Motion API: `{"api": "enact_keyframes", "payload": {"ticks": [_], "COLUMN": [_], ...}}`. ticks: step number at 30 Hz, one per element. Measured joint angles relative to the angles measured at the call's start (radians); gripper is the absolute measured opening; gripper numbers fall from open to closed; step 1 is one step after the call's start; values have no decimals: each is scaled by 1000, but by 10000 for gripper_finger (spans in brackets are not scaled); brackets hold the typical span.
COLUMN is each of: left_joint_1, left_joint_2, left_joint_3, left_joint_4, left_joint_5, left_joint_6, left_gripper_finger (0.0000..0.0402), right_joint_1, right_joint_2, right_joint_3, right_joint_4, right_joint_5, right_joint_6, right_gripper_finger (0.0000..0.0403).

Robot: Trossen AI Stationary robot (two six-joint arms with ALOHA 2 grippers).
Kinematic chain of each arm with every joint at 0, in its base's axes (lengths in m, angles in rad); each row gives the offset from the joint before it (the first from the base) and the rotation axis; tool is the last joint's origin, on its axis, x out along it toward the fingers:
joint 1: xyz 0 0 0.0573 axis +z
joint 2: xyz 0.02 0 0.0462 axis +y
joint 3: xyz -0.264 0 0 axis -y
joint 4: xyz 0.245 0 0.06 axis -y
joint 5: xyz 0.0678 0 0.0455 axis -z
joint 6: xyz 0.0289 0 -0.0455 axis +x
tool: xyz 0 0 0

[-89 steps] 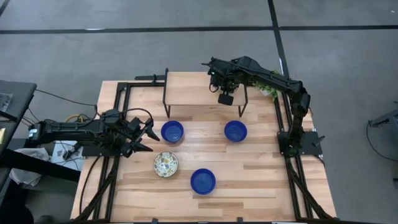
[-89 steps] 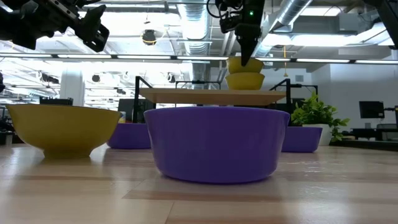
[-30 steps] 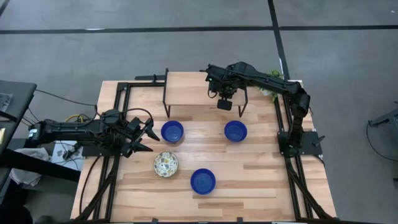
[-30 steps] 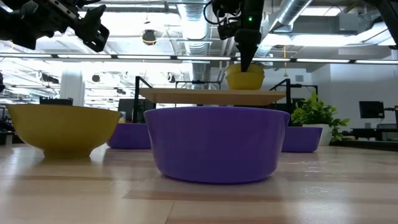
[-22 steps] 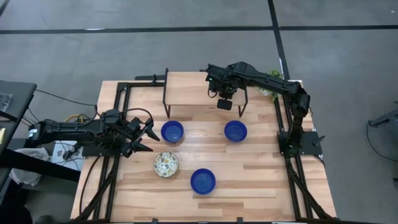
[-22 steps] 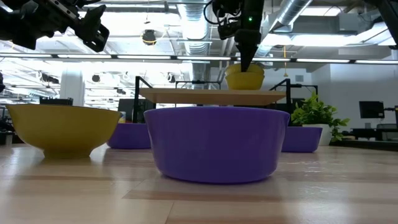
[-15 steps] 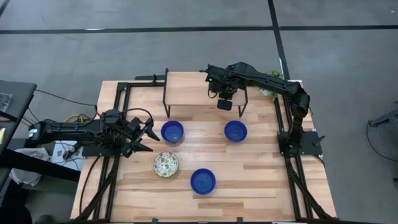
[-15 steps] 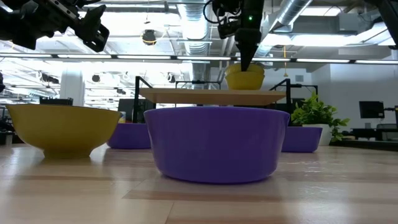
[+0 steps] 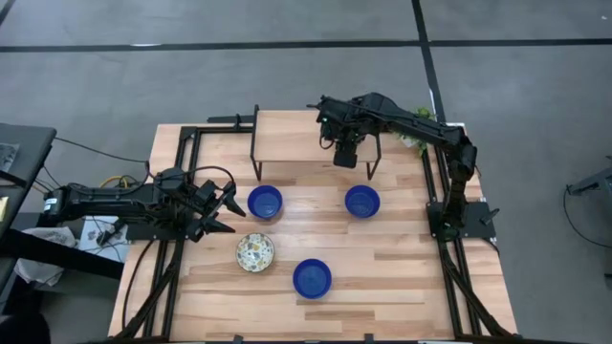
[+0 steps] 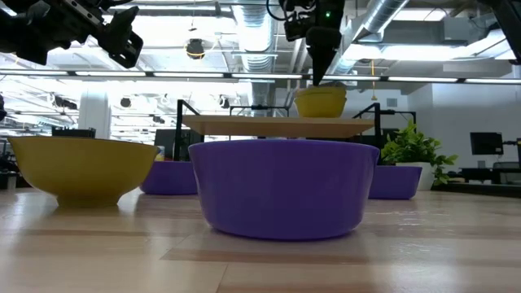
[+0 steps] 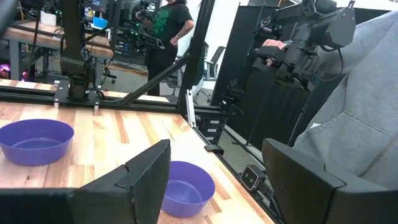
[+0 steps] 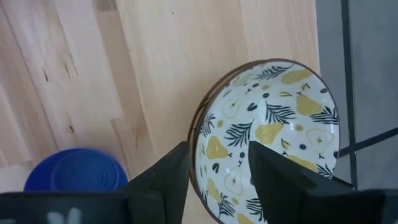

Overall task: Pick & Place Mini bowls
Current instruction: Stack the white patterned bowl on top of the white bowl on the shelf

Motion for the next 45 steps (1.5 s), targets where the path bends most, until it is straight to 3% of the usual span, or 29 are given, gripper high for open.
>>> {"api": "enact_keyframes", "payload": {"ticks": [9,29,40,45], "left_joint_1": [0,0,0,0], "left_joint_2": [0,0,0,0], "left_joint_3": [0,0,0,0], "left_joint_4": [0,-7,-10,-11], "left_joint_5": [0,0,0,0], "left_joint_6": [0,0,0,0], "left_gripper_finger": [253,253,253,253], "right_joint_1": [18,92,205,286], "right_joint_2": [0,-2,-22,-24], "right_joint_3": [0,0,13,56], "right_joint_4": [0,-11,12,45], "right_joint_5": [31,31,19,-59], "right_joint_6": [0,-7,21,53], "right_gripper_finger": [179,154,122,122]}}
